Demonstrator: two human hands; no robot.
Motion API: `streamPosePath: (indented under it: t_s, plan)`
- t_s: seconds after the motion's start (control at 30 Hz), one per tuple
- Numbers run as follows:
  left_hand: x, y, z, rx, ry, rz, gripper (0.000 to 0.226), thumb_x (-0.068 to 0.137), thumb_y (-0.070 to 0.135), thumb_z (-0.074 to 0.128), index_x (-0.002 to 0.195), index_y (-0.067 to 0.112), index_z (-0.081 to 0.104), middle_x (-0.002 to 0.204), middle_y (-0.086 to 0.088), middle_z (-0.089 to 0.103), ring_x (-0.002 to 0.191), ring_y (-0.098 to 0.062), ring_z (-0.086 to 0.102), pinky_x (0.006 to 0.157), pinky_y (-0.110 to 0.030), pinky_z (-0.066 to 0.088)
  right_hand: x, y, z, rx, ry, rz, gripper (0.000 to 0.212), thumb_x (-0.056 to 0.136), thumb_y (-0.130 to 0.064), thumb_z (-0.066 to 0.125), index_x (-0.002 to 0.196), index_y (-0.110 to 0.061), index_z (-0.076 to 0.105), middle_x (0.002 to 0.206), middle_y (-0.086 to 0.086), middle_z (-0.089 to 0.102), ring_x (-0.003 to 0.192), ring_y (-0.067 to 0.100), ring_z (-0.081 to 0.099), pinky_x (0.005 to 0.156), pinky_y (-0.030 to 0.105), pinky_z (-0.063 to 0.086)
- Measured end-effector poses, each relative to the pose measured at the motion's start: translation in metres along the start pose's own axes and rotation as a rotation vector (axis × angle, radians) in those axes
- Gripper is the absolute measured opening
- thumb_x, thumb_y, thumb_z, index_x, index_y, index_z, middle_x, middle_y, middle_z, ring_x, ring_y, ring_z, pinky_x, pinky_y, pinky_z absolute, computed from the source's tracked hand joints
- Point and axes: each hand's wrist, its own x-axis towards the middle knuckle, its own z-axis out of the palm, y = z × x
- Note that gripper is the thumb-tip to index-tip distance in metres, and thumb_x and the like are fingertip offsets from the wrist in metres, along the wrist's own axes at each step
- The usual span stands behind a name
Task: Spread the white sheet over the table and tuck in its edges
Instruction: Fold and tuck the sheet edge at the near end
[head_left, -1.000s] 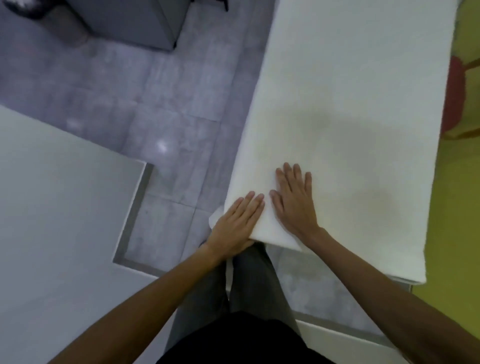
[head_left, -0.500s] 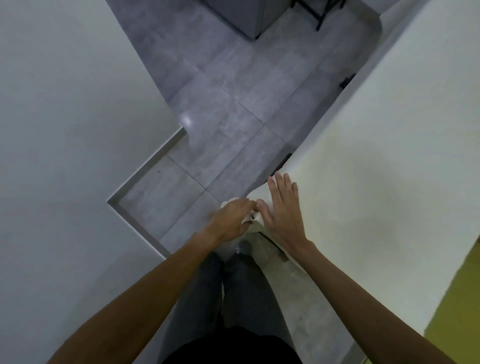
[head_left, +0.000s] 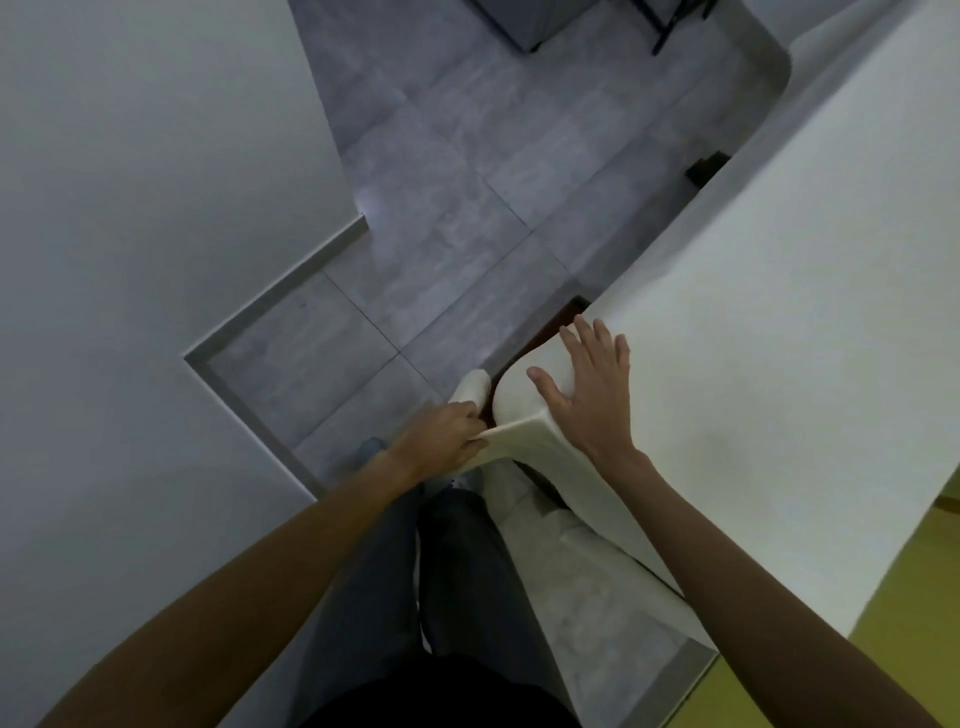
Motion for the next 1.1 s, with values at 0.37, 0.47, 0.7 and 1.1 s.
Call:
streamPosePath:
  t_s: [0.37,0.47,0.7,1.1]
  plan:
    - [-0.075,-0.071,0.028,0.095,0.047,-0.066,0.021,0.076,0.027,0.079,0.090,0.020,0.066,0.083,-0.001,0.067,0.070,-0.019,0.064,0.066,-0.033,0.054,0.018,-0.002,-0.018,-0.264,-0.116,-0.086,0.095,0.086,-0.090,0.024,0.149,-0.021,0.046,0.163,0.006,0.035,0.155,0.026,0.021,0.124,0.059,0.000]
    - [-0.078,-0.096,0.021,0.096,0.162,-0.074,0.011,0.087,0.025,0.065,0.087,0.015,0.072,0.081,-0.005,0.065,0.070,-0.025,0.063,0.068,-0.036,0.052,0.019,-0.002,-0.013,-0.290,-0.143,-0.067,0.098,0.086,-0.090,0.019,0.154,-0.022,0.038,0.166,0.007,0.029,0.156,0.027,0.016,0.125,0.059,-0.003]
    - [0.015,-0.118,-0.004,0.146,0.203,-0.029,0.007,0.084,0.017,0.065,0.084,0.015,0.072,0.088,-0.009,0.066,0.083,-0.032,0.061,0.079,-0.042,0.047,0.020,0.001,-0.008,-0.282,-0.113,-0.059,0.099,0.085,-0.090,0.025,0.154,-0.019,0.036,0.163,0.003,0.035,0.154,0.024,0.023,0.125,0.055,-0.006]
    - [0.156,-0.098,0.040,0.116,0.139,0.036,0.007,0.092,0.020,0.061,0.093,0.014,0.058,0.098,-0.010,0.065,0.093,-0.029,0.055,0.082,-0.040,0.042,0.020,0.005,0.000,-0.120,-0.012,-0.012,0.078,0.084,-0.074,0.052,0.143,-0.024,0.048,0.148,0.003,0.054,0.141,0.023,0.042,0.127,0.051,-0.002]
